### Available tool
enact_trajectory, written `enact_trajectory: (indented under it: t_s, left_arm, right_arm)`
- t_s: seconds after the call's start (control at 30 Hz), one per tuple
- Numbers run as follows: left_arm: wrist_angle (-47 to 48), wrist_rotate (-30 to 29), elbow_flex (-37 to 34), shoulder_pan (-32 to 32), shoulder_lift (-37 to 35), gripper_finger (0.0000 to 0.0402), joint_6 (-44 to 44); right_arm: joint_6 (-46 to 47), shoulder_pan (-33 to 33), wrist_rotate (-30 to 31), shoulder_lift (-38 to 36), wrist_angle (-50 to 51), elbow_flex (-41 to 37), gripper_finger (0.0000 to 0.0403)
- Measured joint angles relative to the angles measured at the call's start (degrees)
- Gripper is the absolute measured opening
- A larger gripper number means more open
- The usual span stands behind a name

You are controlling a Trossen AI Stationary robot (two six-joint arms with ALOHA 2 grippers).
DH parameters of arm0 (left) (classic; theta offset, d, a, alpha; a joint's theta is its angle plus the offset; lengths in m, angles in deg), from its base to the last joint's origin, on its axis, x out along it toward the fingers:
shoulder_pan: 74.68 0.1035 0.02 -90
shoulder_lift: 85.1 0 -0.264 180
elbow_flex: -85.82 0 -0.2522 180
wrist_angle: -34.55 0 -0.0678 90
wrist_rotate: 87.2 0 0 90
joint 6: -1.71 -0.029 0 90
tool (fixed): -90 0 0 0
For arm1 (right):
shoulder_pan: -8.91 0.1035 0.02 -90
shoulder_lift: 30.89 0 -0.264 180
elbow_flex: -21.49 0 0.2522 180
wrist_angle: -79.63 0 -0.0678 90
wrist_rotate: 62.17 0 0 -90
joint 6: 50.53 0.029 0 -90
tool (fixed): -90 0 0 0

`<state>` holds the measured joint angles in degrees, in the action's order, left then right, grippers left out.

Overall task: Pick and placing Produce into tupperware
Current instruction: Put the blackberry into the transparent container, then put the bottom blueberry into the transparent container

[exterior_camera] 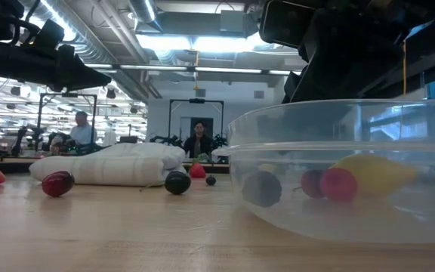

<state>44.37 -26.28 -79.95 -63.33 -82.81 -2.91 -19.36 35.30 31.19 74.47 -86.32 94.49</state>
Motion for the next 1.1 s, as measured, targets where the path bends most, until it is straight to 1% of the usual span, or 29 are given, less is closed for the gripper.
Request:
enact_trajectory:
  t_s: [0.37,0.47,0.67,0.77,0.9,1.1]
  left_arm:
    - [0.0,0.0,0.0,0.0,0.0,0.0126,0.0]
    - [0.0,0.0,0.0,0.0,0.0,0.0126,0.0]
    - [0.0,0.0,0.0,0.0,0.0,0.0126,0.0]
    - [0.0,0.0,0.0,0.0,0.0,0.0126,0.0]
    - [0.0,0.0,0.0,0.0,0.0,0.0126,0.0]
    - [0.0,0.0,0.0,0.0,0.0,0.0126,0.0]
  right_arm:
    - [2.8,0.0,0.0,0.0,-0.1,0.0,0.0128]
    - [2.8,0.0,0.0,0.0,-0.1,0.0,0.0145]
    - [2.7,0.0,0.0,0.0,-0.1,0.0,0.0195]
    - [1.5,0.0,0.0,0.0,-0.2,0.0,0.021]
    - [0.8,-0.3,0.0,-0.6,-0.2,0.0,0.0218]
    - [-0.3,-1.5,0.0,-4.6,0.2,0.0,0.0212]
